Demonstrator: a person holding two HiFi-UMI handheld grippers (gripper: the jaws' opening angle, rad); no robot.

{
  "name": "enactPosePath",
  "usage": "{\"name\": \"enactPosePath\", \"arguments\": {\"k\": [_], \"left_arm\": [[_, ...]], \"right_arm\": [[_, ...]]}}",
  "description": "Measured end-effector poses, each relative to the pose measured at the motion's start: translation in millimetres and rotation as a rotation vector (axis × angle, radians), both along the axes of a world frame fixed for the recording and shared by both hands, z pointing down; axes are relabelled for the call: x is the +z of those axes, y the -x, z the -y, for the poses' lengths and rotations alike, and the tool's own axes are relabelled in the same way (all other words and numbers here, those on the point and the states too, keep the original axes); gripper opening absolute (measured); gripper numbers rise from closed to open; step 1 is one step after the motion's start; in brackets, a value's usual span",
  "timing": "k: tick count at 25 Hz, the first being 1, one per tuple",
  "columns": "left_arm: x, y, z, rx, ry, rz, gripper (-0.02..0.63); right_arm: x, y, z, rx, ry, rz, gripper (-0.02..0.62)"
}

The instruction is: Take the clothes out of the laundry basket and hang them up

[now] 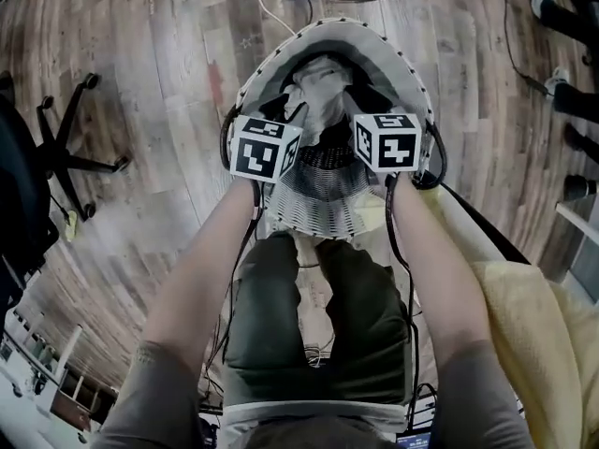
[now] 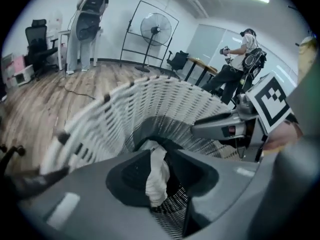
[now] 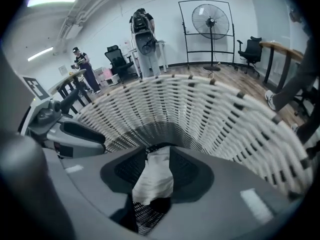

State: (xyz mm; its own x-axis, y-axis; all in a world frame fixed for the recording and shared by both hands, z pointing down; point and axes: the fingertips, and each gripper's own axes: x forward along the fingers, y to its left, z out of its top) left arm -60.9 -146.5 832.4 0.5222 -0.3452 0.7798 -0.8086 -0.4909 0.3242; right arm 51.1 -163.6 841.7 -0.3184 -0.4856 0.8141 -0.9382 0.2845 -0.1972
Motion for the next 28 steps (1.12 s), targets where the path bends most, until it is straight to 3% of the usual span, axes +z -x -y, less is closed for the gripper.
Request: {"name": "enactPosePath", "arguments": {"k": [8,12,17,24,27,28], "left_arm": [[117,-13,4,-0.119,0.122,0.082,0.15],[173,1,2,-0.147,0.147,0.171,0.176],[218,-15,-2,-0.1,0.188,0.163,0.181],[257,-20,-11,-0.137,0.254,0.19,0.178],[260,-20,-11,-0.105,0.248,0.223,0.133],[259,-20,-12,-0.101,0.249,0.224,0.11]], "right_arm": [[103,-28,0,0.194,0.062,0.032,0.173],[144,-28,5,0.155,0.065,0.013,0.176],[179,-25,15,0.117,0.047,0.002,0.187],[228,-15,11,0.022,0.079,-0.067,0.217],[243,-19,9,0.01,0.107,-0.098,0.204],[244,-20,8,0.015,0.114,-0.101,0.167]]}}
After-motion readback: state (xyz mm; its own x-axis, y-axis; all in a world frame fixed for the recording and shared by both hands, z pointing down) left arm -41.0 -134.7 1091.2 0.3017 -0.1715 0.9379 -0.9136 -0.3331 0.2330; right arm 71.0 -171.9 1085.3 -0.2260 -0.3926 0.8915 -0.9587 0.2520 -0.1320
